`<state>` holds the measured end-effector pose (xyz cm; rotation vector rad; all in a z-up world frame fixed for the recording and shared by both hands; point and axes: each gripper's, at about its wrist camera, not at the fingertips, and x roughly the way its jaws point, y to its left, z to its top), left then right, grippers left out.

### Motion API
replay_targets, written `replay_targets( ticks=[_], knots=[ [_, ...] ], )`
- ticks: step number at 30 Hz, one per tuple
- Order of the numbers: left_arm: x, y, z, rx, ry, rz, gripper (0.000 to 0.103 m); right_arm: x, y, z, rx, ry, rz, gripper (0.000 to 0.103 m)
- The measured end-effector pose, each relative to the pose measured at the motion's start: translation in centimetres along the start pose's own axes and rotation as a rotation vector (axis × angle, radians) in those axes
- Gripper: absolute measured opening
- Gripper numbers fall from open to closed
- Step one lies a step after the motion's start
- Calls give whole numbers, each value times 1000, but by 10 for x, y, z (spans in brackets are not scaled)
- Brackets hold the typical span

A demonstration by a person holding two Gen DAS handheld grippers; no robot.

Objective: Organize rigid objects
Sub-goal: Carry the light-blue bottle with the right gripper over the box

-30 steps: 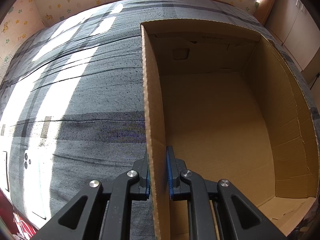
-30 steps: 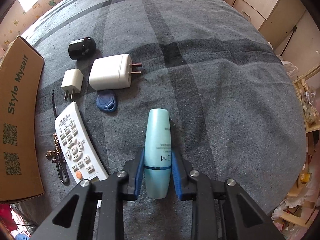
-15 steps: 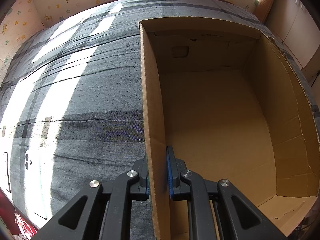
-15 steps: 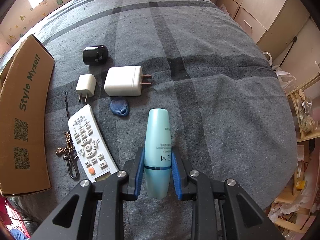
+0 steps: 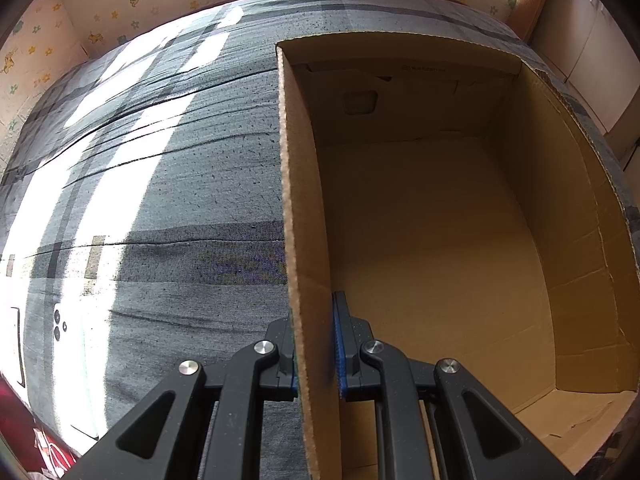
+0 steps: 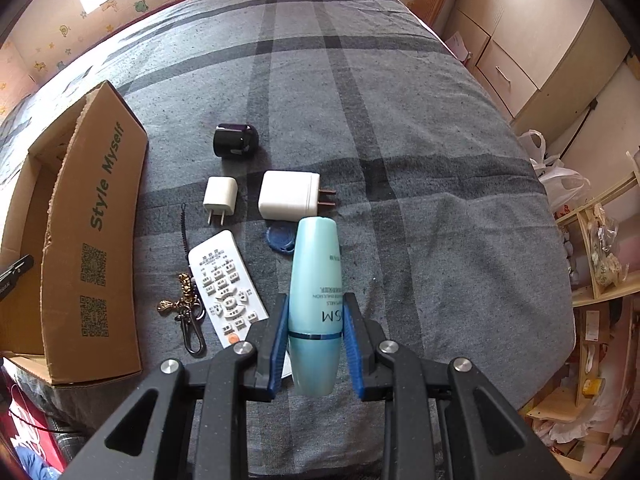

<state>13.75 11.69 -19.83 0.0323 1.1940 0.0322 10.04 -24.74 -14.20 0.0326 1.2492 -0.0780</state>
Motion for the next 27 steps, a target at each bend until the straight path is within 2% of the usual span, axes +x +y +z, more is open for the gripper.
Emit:
replay_targets(
  ticks=[11,27],
  knots=[
    [0,-3,2,8,3,7,13,-35,26,21,-61,-64,26,27],
    [-1,3,2,-8,5,-11,13,-65,88,48,-172,-131,94,27]
  ],
)
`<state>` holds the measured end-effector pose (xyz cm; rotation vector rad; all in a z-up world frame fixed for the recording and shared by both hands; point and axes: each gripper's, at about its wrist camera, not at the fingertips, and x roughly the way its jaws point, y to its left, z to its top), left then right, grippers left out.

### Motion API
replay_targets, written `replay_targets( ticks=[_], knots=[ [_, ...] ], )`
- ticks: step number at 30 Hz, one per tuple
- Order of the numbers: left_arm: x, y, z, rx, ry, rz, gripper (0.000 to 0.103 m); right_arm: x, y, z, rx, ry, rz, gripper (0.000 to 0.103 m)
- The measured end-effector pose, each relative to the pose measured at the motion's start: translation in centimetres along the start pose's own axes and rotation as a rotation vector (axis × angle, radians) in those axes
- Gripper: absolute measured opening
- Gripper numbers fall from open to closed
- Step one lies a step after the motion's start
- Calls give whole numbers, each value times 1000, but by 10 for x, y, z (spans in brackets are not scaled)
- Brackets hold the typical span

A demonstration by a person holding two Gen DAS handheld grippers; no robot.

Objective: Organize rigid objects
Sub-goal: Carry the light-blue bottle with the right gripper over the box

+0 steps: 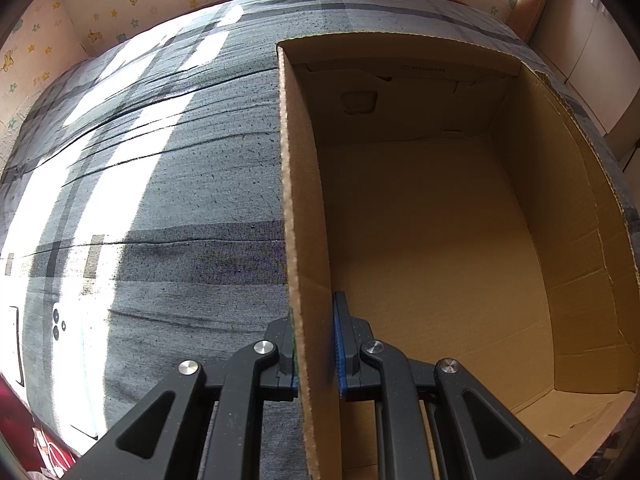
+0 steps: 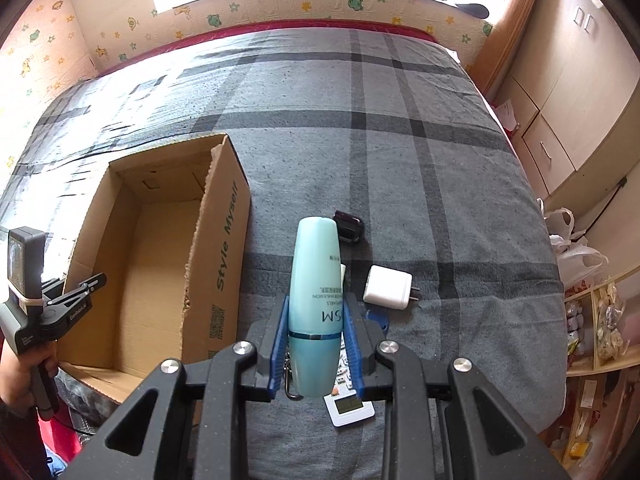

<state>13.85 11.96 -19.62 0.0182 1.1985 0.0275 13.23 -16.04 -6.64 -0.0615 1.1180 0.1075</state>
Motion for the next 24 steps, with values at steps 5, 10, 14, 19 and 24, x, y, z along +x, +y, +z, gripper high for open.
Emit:
replay_targets(
  ticks=[5,10,14,19,24],
  knots=[
    [1,5,1,-5,2,-10,14,0,21,12,-31,-11,25,27],
    [2,6,1,6,2,0,14,3,44,22,-62,-15,48,27],
    [3,4,2,12,5,5,14,8,63,29,-85,-14,68,27],
    [3,5,3,4,7,-7,14,17,87,36,-121,-4,95,27],
    [3,7,5,3,9,-8,14,33,112,40,-154,18,119,27]
  ],
)
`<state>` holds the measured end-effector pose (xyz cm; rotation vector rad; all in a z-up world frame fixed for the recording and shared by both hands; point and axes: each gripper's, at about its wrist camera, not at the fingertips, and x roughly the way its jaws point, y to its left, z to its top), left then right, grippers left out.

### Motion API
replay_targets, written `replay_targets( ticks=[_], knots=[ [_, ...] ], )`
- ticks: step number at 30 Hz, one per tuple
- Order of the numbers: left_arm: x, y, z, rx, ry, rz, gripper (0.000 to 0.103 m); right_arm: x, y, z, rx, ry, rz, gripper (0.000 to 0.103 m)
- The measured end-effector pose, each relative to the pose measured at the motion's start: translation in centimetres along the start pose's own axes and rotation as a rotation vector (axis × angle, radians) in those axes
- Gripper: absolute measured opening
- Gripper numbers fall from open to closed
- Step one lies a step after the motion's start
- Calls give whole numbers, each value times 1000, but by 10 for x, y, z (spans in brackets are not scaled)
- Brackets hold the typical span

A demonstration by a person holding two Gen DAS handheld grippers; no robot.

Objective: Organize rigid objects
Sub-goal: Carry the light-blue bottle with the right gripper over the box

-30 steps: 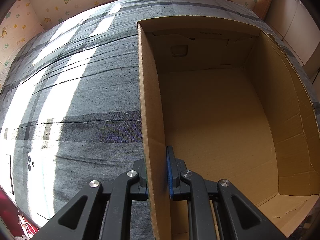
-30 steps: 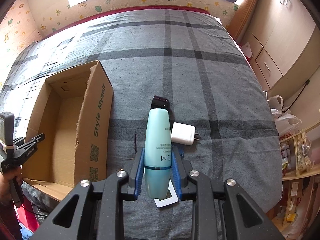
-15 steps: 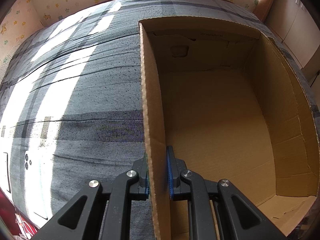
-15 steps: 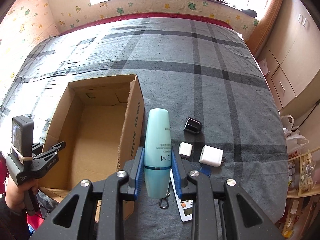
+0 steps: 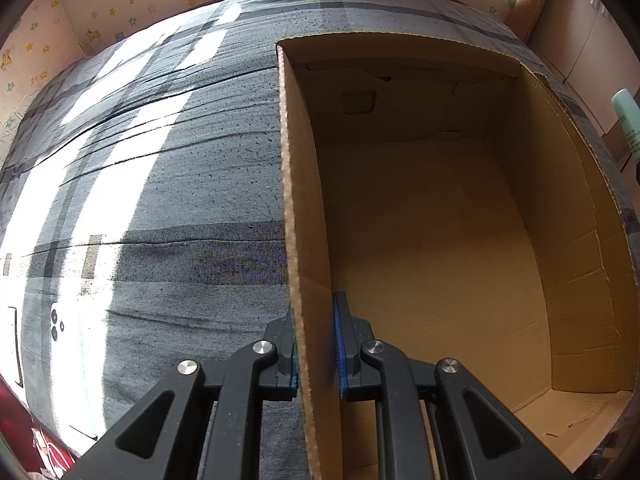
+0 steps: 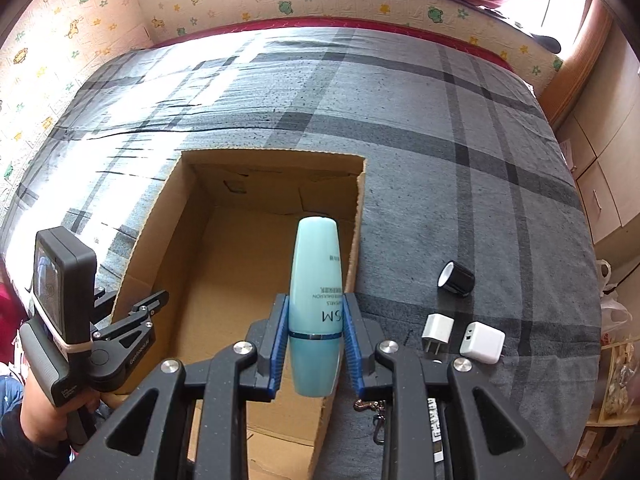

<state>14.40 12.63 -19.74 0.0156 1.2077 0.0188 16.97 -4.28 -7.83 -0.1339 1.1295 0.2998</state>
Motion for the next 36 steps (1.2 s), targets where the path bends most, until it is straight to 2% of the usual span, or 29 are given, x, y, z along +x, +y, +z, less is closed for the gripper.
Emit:
replay_targets(
  ticks=[14,24,29,36],
  knots=[
    [-1,2,0,-3,3,-6,14,67,44,15,-36,96,48,27],
    [-1,1,1,-1,4,-3,14,121,65,13,-58,189,49,27],
    [-1,0,2,-3,4,-6,14,141,70,9,-58,238,56,27],
    [-2,-1,1,1,1,-2,14,152,69,5,-54,262,59,27]
  ],
)
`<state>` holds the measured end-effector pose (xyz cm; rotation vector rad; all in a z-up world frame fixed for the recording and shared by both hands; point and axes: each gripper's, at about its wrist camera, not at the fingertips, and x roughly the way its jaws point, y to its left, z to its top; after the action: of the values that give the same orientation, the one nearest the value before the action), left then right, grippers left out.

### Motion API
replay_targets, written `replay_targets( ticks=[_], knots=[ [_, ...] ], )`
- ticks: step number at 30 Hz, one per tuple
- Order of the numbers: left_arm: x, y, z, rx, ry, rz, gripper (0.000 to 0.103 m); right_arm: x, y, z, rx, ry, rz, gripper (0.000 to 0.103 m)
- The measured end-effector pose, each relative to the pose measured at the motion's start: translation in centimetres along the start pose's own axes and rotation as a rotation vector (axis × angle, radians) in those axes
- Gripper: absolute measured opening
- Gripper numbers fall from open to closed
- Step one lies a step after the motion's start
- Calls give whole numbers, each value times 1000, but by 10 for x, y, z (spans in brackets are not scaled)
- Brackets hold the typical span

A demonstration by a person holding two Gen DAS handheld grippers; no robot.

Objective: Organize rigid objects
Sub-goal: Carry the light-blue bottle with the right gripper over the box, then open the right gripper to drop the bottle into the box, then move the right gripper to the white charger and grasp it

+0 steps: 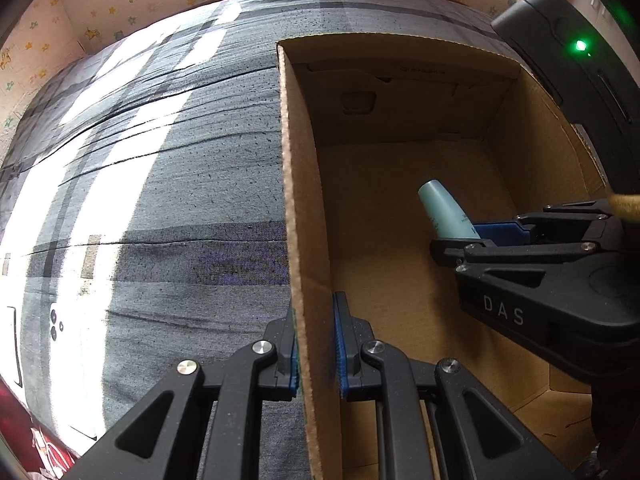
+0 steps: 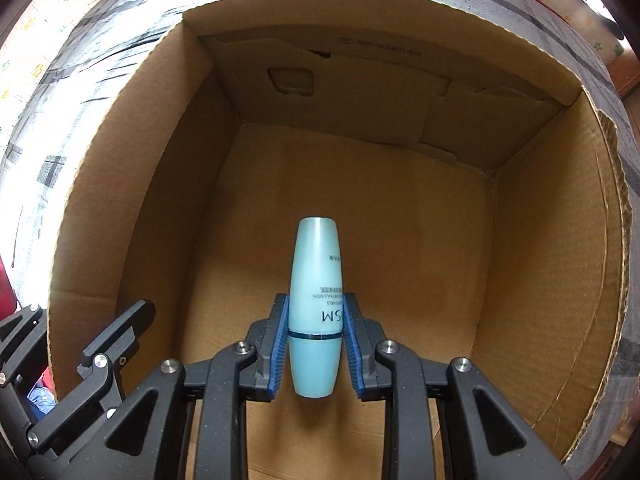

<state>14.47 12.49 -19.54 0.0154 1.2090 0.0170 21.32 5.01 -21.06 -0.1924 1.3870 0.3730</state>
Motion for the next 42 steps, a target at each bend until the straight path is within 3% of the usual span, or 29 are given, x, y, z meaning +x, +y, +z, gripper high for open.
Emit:
replay_targets(
  ticks=[8,10,24,26,28,37,42],
  knots=[
    [-1,-1,1,0,0,2,14,-1,-4,2,-3,-7,13,32],
    [-1,-1,1,-1,0,2,14,-1,-4,0,4,-14,18,45],
    [-2,-3,2,2,2,9,14,-45,-6,-13,9,-121,-2,51],
    [-2,-3,2,4,2,11,14,-57,-5,-14,3,-148,-15,56],
    [-2,-4,2,6,2,14,14,-68,-5,-16,-1,-171,-29,68],
    [-2,-7,2,10,3,22,14,-114,-22,-18,15,-256,-48,101],
    [-3,-8,2,11,3,23,14,-129,-32,-21,33,-277,-50,103]
  ],
)
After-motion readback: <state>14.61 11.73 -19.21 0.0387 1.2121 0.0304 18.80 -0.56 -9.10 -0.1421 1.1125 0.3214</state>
